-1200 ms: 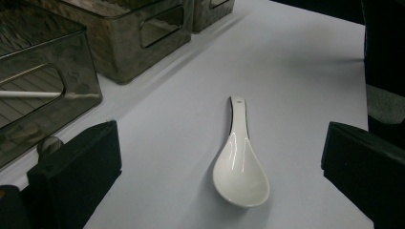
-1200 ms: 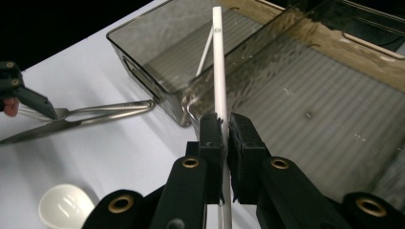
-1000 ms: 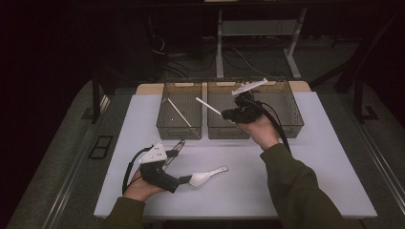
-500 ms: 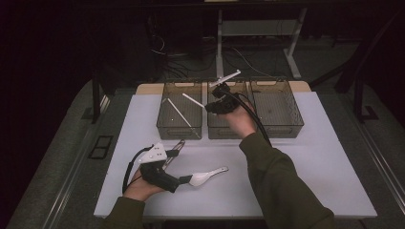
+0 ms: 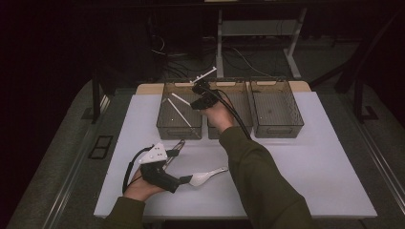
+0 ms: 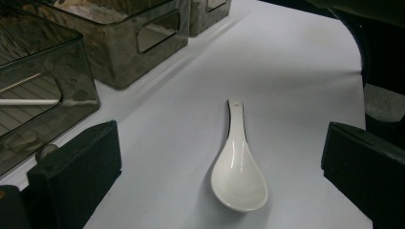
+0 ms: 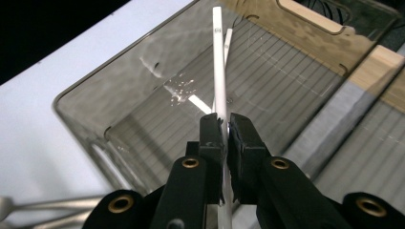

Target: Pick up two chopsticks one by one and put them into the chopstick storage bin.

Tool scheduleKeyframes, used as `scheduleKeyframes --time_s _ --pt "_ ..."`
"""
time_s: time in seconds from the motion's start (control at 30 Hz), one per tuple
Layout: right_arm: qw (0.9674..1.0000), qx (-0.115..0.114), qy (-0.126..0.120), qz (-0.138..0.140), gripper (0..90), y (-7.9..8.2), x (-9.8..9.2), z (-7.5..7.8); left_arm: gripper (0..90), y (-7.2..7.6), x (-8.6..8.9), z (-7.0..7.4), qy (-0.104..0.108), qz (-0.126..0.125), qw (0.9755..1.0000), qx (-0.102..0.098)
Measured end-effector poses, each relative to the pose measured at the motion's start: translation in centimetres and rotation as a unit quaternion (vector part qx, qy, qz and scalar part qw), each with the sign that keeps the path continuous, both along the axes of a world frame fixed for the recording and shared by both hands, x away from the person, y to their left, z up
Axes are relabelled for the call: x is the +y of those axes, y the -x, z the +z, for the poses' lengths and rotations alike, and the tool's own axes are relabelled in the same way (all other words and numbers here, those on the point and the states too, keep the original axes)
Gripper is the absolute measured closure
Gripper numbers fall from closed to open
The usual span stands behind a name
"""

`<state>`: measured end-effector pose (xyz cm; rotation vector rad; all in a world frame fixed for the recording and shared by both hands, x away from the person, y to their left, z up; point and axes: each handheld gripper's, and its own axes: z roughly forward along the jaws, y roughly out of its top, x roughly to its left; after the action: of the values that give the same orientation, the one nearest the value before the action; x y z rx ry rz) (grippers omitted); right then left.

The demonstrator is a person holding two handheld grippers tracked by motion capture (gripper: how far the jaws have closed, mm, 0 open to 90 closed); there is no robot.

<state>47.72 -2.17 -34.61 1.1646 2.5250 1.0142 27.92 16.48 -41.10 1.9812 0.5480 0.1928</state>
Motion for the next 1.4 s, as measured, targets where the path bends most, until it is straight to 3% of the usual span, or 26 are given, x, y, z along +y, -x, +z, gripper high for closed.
scheduleKeyframes --time_s 0.37,0.77,0.97,1.17,1.4 --pt "0.9994 0.015 0.028 -0.012 84.5 -2.3 3.3 -1.3 0.0 0.1 0.0 0.1 0.006 -0.001 1.0000 0.001" --pt "0.9978 0.039 0.052 -0.014 84.3 -2.8 4.8 -2.5 0.0 0.2 -0.2 0.2 0.001 -0.001 1.0000 -0.001" --pt "0.9983 0.037 0.044 -0.010 82.8 -3.0 5.0 -2.6 0.0 0.2 -0.3 0.2 0.001 -0.003 1.0000 -0.002" --pt "0.9991 0.023 0.033 -0.009 73.5 -3.1 4.8 -2.0 0.0 0.2 -0.3 0.3 0.002 -0.004 1.0000 -0.002" --pt "0.9994 0.030 0.009 0.012 61.2 -2.5 4.3 -1.0 0.0 0.2 -0.3 0.3 0.001 -0.004 1.0000 -0.002"
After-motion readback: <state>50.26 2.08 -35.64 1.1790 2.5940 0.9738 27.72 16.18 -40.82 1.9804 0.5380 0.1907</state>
